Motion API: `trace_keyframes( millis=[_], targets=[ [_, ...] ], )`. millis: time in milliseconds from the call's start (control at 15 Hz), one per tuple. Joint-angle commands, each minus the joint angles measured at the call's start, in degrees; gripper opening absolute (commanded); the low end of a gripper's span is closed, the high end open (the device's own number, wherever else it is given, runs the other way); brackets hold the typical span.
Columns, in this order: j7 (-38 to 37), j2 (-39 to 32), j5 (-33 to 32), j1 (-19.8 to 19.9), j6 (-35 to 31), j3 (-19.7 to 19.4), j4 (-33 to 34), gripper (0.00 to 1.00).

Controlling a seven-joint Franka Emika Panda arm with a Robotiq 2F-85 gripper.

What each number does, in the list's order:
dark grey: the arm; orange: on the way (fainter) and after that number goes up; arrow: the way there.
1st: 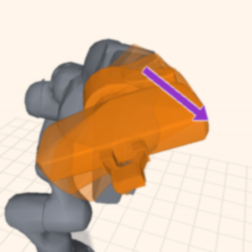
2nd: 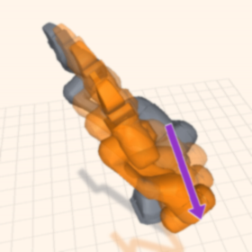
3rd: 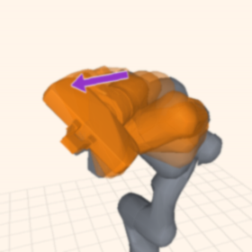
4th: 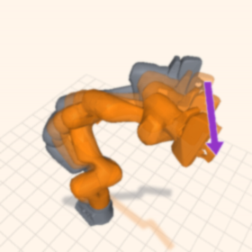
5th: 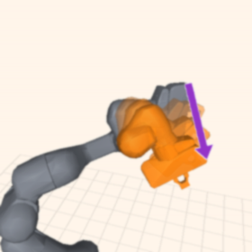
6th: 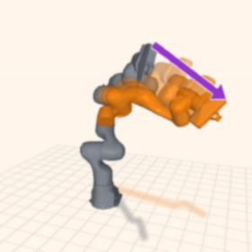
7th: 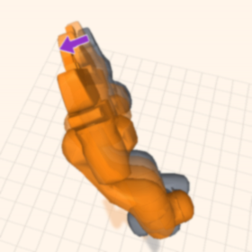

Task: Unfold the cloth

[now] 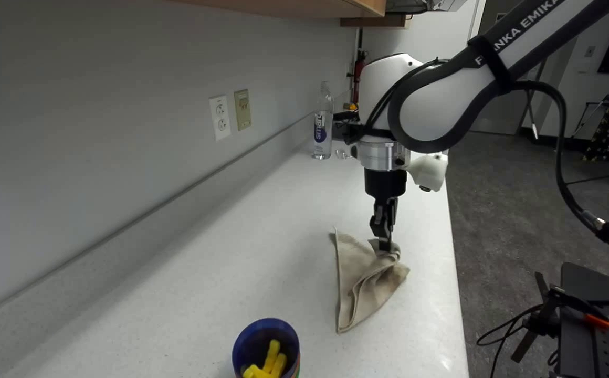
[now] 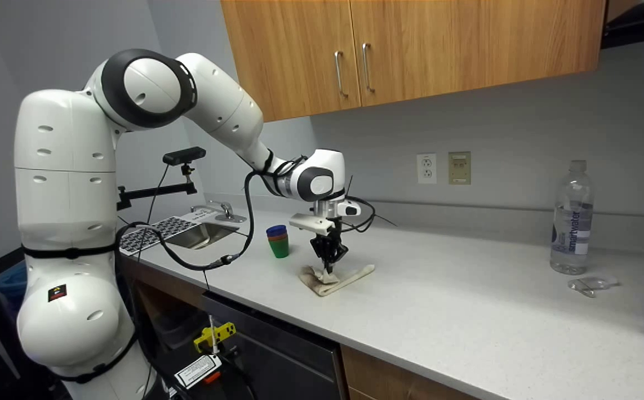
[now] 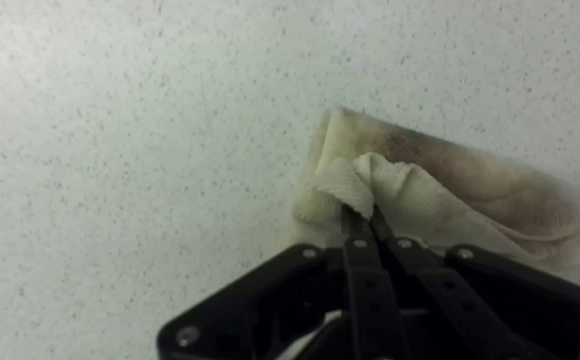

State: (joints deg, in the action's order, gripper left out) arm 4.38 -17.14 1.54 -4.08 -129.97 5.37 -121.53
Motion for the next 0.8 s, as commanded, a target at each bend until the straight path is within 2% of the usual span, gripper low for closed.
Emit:
trace_keyframes(
  millis=[0,733],
  targets=[
    [-0.11,3.99,-1.15,-0.72,3.77,0.26,-4.89,0.01],
    [-0.47,4.93,-0.89,-1.59,13.74,0.57,-9.81,0.01]
  ],
)
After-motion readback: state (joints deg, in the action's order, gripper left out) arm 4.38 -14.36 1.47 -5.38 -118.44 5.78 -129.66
